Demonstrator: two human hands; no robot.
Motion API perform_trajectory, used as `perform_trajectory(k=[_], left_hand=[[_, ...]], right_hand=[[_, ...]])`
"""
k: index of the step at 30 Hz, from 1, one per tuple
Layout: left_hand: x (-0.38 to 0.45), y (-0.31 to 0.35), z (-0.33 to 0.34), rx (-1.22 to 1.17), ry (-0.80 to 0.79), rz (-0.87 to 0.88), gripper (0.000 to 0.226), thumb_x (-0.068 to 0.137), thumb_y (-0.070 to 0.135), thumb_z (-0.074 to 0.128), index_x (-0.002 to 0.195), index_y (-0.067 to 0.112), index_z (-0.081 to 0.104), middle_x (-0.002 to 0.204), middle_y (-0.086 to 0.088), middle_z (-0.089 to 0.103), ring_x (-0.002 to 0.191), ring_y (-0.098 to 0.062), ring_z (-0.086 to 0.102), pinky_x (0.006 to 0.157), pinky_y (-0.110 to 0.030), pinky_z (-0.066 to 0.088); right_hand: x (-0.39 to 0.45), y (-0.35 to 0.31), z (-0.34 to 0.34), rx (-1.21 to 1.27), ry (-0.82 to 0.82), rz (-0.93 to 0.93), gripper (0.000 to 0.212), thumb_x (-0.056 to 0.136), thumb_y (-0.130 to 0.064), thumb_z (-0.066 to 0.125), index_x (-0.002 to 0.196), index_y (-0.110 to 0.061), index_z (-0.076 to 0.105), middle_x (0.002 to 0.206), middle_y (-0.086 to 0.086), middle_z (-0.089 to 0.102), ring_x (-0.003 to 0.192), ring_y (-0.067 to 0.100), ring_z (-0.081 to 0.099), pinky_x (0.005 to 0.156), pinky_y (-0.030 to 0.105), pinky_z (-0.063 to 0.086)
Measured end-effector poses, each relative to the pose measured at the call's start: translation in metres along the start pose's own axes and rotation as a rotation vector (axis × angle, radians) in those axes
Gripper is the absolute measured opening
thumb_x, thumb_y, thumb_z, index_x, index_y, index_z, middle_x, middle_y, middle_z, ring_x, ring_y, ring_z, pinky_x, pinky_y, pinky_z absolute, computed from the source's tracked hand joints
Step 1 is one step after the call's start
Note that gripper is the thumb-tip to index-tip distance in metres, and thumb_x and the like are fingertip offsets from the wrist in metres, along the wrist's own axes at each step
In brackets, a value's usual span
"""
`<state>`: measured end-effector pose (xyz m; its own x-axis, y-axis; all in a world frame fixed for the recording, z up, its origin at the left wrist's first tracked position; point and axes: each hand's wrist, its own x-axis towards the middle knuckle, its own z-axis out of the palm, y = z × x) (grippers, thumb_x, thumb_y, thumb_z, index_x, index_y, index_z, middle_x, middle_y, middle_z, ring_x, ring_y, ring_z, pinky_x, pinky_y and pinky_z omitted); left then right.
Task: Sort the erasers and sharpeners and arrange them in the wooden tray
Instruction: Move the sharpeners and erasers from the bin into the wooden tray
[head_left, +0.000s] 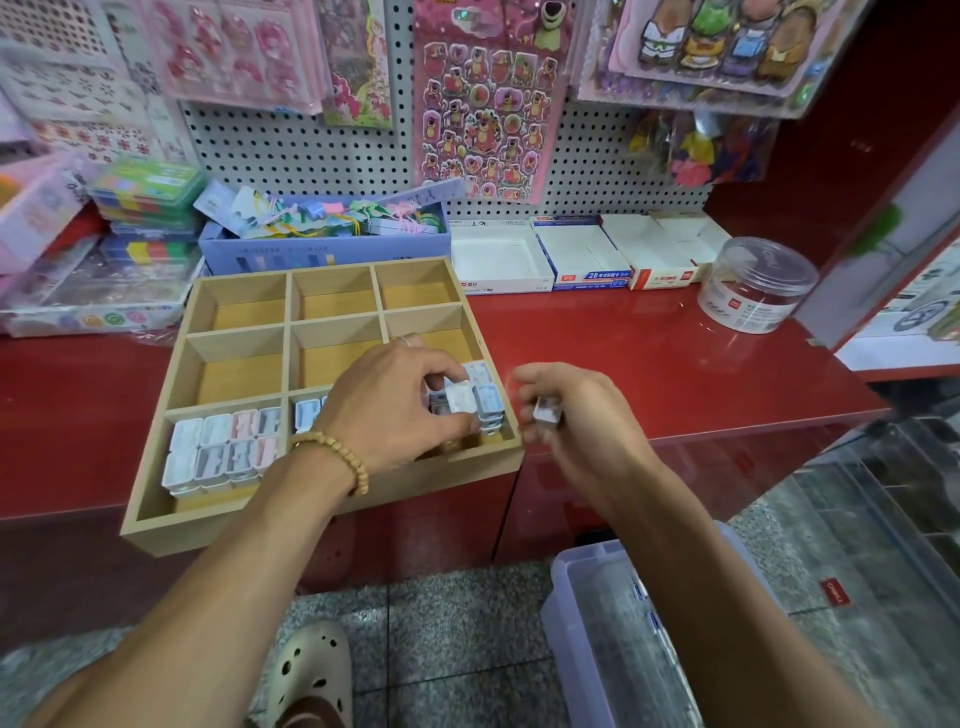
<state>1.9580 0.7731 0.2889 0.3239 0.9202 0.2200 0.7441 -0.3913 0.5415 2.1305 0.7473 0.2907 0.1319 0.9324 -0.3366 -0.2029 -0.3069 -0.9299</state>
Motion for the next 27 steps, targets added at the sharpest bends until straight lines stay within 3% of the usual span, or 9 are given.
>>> perform_trajectory(k=[2, 7, 12, 16, 20, 24, 27], left_hand=[[0.002, -0.002, 0.002, 0.051, -0.022, -0.034, 0.041, 0.067, 0.043, 0.084, 0.102, 0.025, 0.071, 0.083, 0.013, 0.054, 0.08, -0.014, 0.054, 0.077, -0.036, 0.05], [0.009, -0.002, 0.012, 0.171, -0.068, -0.058, 0.046, 0.073, 0.046, 0.08, 0.113, 0.027, 0.069, 0.088, 0.012, 0.052, 0.083, -0.011, 0.05, 0.074, -0.031, 0.047], [0.015, -0.002, 0.021, 0.27, -0.105, -0.047, 0.05, 0.077, 0.051, 0.075, 0.121, 0.031, 0.065, 0.091, 0.014, 0.046, 0.082, -0.01, 0.046, 0.069, -0.027, 0.04], [0.018, -0.002, 0.024, 0.31, -0.109, -0.034, 0.05, 0.077, 0.051, 0.074, 0.122, 0.031, 0.065, 0.094, 0.011, 0.05, 0.084, -0.012, 0.047, 0.069, -0.029, 0.042], [0.019, -0.002, 0.022, 0.282, -0.113, -0.026, 0.053, 0.074, 0.058, 0.074, 0.119, 0.032, 0.065, 0.096, 0.012, 0.053, 0.086, -0.011, 0.05, 0.074, -0.032, 0.049], [0.012, 0.007, 0.021, 0.02, -0.002, 0.07, 0.046, 0.068, 0.057, 0.077, 0.105, 0.031, 0.071, 0.085, 0.015, 0.057, 0.07, -0.002, 0.049, 0.072, -0.032, 0.049], [0.002, 0.023, 0.024, -0.115, -0.018, 0.174, 0.046, 0.062, 0.055, 0.082, 0.1, 0.031, 0.071, 0.083, 0.015, 0.058, 0.068, 0.002, 0.051, 0.069, -0.029, 0.049]], right_hand=[[0.003, 0.0, -0.008, 0.038, 0.055, 0.028, 0.029, 0.092, 0.012, 0.034, 0.102, 0.007, 0.061, 0.079, 0.009, 0.051, 0.062, 0.016, 0.046, 0.051, 0.026, 0.039], [0.003, 0.011, -0.024, 0.036, 0.093, -0.008, 0.04, 0.093, 0.019, 0.039, 0.124, -0.003, 0.051, 0.109, 0.016, 0.061, 0.088, 0.021, 0.068, 0.071, 0.025, 0.058], [-0.001, 0.014, -0.033, 0.186, 0.097, -0.003, 0.04, 0.091, 0.021, 0.046, 0.124, -0.002, 0.045, 0.109, 0.024, 0.067, 0.095, 0.029, 0.074, 0.085, 0.033, 0.059], [-0.005, 0.015, -0.039, 0.168, 0.069, 0.009, 0.022, 0.09, 0.018, 0.053, 0.104, 0.002, 0.059, 0.108, 0.022, 0.07, 0.094, 0.028, 0.074, 0.079, 0.028, 0.061], [-0.007, 0.017, -0.041, 0.206, 0.055, -0.003, 0.016, 0.089, 0.012, 0.062, 0.1, 0.003, 0.068, 0.086, 0.011, 0.064, 0.086, 0.023, 0.072, 0.075, 0.026, 0.061], [-0.014, 0.015, -0.038, 0.103, 0.017, 0.005, 0.011, 0.087, 0.004, 0.068, 0.092, -0.006, 0.071, 0.074, 0.002, 0.069, 0.069, 0.012, 0.069, 0.063, 0.021, 0.059], [-0.02, 0.012, -0.032, 0.086, -0.008, -0.006, 0.008, 0.085, 0.002, 0.071, 0.089, -0.005, 0.069, 0.066, 0.001, 0.069, 0.057, 0.007, 0.064, 0.052, 0.017, 0.052]])
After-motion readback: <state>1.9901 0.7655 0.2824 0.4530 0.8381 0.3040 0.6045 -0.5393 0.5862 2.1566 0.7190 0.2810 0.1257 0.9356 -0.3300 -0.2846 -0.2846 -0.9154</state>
